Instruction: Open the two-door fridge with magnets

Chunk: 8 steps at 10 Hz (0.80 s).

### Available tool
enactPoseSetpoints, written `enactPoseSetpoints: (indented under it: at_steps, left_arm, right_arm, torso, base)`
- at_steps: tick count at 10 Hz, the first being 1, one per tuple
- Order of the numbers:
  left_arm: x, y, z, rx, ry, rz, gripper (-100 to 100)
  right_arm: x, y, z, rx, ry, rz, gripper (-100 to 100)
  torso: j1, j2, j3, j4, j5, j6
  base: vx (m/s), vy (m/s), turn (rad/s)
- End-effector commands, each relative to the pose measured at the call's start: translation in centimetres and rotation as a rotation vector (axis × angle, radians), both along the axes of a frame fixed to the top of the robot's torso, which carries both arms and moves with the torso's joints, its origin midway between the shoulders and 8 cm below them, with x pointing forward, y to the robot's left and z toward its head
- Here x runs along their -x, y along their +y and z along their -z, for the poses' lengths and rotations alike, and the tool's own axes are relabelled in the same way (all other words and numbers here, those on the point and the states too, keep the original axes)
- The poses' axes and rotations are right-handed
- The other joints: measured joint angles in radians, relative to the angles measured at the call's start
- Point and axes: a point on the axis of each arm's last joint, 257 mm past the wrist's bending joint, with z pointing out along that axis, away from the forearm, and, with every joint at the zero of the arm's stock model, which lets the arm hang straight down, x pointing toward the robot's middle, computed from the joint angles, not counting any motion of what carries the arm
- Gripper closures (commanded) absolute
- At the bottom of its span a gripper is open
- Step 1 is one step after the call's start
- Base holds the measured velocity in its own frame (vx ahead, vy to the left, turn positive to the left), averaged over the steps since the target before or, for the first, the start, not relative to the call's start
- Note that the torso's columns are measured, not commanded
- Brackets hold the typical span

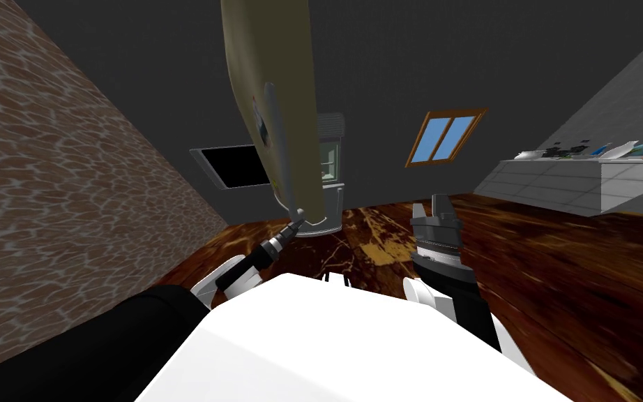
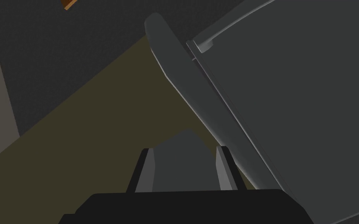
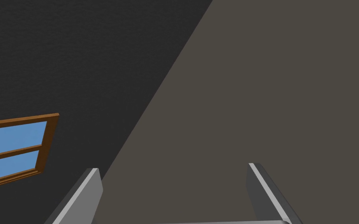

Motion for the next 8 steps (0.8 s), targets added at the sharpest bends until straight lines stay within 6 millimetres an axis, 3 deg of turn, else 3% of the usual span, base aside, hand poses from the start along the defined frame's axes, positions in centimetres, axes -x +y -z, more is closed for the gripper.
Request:
enactPoseSetpoints:
  at_steps: [1,6,7,8]
  left_arm:
    - [-0.1,-0.6,-1.5,-0.003,-0.042,0.027,100]
    - [0.7,-2.4,-1.9,0.001,-0.054,0.102,100]
    - [0.7,-1.7,-1.2,0.003,-0.002,0.097,-100]
    - [0.7,-1.7,-1.2,0.003,-0.002,0.097,-100]
  right_arm:
    - [0.0,0.0,0.0,0.000,0.000,0.000,0]
    - [0.0,0.0,0.0,0.000,0.000,0.000,0]
    - [0.0,0.0,0.0,0.000,0.000,0.000,0]
    - [0.0,0.0,0.0,0.000,0.000,0.000,0]
  torso:
    - [0.001,-0.001,-0.001,-0.001,0.000,0.001]
    - [0.004,-0.001,-0.002,0.003,-0.001,0.000]
    - [0.003,0.002,0.000,0.003,0.000,0.001]
    - [-0.009,0.001,0.002,-0.003,0.000,0.002]
  base:
    - [-0.120,0.190,-0.052]
    - [-0.117,0.190,-0.075]
    - [-0.076,0.071,0.046]
    - [0.024,-0.055,0.089]
